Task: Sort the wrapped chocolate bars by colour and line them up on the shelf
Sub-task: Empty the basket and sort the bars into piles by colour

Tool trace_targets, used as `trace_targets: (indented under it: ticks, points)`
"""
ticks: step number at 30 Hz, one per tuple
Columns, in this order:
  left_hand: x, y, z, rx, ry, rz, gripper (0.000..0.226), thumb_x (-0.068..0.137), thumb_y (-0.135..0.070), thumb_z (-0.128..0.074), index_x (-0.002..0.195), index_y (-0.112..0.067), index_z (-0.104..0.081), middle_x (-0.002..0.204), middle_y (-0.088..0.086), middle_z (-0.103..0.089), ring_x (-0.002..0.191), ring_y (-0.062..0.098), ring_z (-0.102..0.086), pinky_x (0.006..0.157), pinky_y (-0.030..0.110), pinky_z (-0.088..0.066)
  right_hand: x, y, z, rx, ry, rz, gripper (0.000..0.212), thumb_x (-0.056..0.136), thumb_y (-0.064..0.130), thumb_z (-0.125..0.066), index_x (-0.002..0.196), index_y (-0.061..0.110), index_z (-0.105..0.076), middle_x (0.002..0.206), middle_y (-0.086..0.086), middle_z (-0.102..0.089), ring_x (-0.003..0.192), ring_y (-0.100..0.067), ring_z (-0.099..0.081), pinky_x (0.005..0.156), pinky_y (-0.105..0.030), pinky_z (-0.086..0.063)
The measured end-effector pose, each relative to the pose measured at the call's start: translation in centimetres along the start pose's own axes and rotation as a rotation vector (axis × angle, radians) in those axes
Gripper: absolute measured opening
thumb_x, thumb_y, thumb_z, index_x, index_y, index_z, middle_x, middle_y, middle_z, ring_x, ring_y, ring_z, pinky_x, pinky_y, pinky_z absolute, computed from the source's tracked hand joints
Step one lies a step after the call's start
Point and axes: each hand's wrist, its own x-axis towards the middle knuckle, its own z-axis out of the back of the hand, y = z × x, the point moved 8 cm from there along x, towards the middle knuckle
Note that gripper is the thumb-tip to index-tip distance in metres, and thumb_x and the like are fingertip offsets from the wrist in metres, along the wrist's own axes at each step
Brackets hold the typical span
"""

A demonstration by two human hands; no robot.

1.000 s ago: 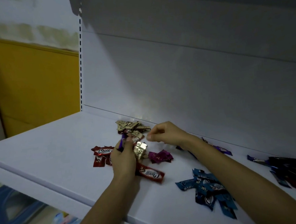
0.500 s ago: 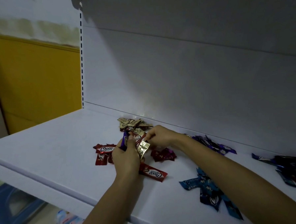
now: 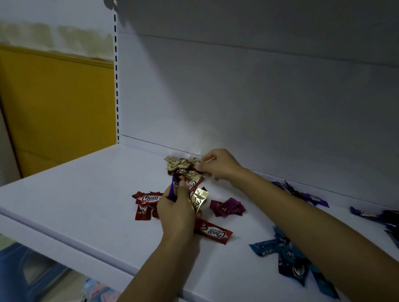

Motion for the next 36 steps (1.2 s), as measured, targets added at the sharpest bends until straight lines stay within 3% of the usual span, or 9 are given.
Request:
trace_targets:
  ticks: [2,5,9,13,17,21,27,32,36]
  points:
    - [0.1,-0.1,0.1,-0.001,0.003,-0.025,0.024,0.098,-0.028,-0.052,0.082,-0.015,-0.065,0.065,0.0,-0.063,0.058,0.013,-0.058,0.052,0.023,-0.046,-0.4,0.3,0.8,-0.04,-0.043,0.036,0.038,0.084,0.032,-0.07,0.115,0.012,-0.061,0.115,-0.003,-0.058,0.104,-0.018,-0.056,0.082,-0.029,-0.045]
    - [0.0,-0.1,0.1,-0.002,0.008,-0.027,0.028,0.097,-0.028,-0.053,0.075,-0.015,-0.062,0.062,0.001,-0.061,0.055,0.014,-0.055,0.053,0.025,-0.045,-3.7,1.0,0.5,-0.028,0.055,0.154,0.028,0.09,0.044,-0.057,0.095,0.02,-0.07,0.098,0.001,-0.069,0.089,-0.014,-0.063,0.075,-0.028,-0.048]
    - [-0.1,-0.2,0.0,0.021,0.014,-0.034,0.027,0.098,-0.026,-0.052,0.075,-0.016,-0.062,0.063,0.0,-0.062,0.058,0.015,-0.057,0.054,0.025,-0.048,-9.8,0.1,0.6,0.033,0.194,0.189,0.049,0.082,0.07,-0.038,0.084,0.034,-0.071,0.083,0.02,-0.07,0.083,0.004,-0.065,0.067,-0.006,-0.047]
    - [-0.8,-0.8,-0.5,0.074,0.056,-0.077,0.027,0.099,-0.023,-0.051,0.076,-0.012,-0.062,0.072,0.008,-0.064,0.069,0.02,-0.06,0.064,0.029,-0.049,-13.0,-0.4,-0.2,-0.128,0.281,0.278,0.007,0.079,0.034,-0.074,0.085,0.032,-0.072,0.084,0.017,-0.068,0.079,0.004,-0.062,0.067,-0.012,-0.048]
    - [-1.5,-2.7,-0.4,0.066,0.071,-0.211,0.021,0.098,-0.022,-0.051,0.083,-0.017,-0.065,0.074,0.001,-0.068,0.07,0.016,-0.062,0.064,0.025,-0.049,-13.9,0.1,1.3,-0.016,0.242,0.255,0.006,0.082,0.016,-0.072,0.084,0.021,-0.073,0.079,0.008,-0.072,0.076,-0.005,-0.066,0.07,-0.02,-0.052]
    - [-0.7,-4.3,1.4,-0.124,0.068,-0.084,0.017,0.095,-0.032,-0.056,0.091,-0.017,-0.064,0.053,-0.01,-0.062,0.044,0.003,-0.053,0.039,0.018,-0.042,-12.5,0.5,5.2,0.183,0.065,0.197,0.013,0.084,0.01,-0.067,0.092,0.017,-0.075,0.076,0.005,-0.073,0.067,0.0,-0.065,0.058,-0.008,-0.047]
    - [-2.4,-7.0,3.9,-0.071,0.222,-0.122,0.018,0.095,-0.032,-0.051,0.102,-0.023,-0.066,0.081,-0.01,-0.075,0.068,0.005,-0.07,0.053,0.019,-0.053,-8.4,2.8,0.6,0.272,0.033,0.117,0.011,0.08,0.002,-0.071,0.085,0.012,-0.071,0.085,-0.006,-0.069,0.063,-0.008,-0.065,0.059,-0.013,-0.05]
    - [-3.9,-7.5,6.8,-0.005,0.284,-0.132,0.025,0.089,-0.031,-0.055,0.107,-0.018,-0.068,0.076,0.003,-0.072,0.042,0.002,-0.052,0.038,0.014,-0.037,-5.5,4.5,-5.3,0.231,0.1,0.101,0.009,0.079,0.005,-0.074,0.088,0.005,-0.071,0.075,-0.003,-0.066,0.066,-0.013,-0.062,0.073,-0.028,-0.055]
    - [-3.8,-6.9,7.5,0.062,0.314,-0.106,0.025,0.092,-0.027,-0.054,0.109,-0.014,-0.068,0.078,0.011,-0.067,0.042,0.005,-0.048,0.037,0.015,-0.034,-5.6,4.6,-4.2,0.228,0.013,0.107,0.024,0.089,0.033,-0.063,0.092,0.011,-0.073,0.08,0.009,-0.067,0.073,-0.005,-0.06,0.062,-0.016,-0.045]
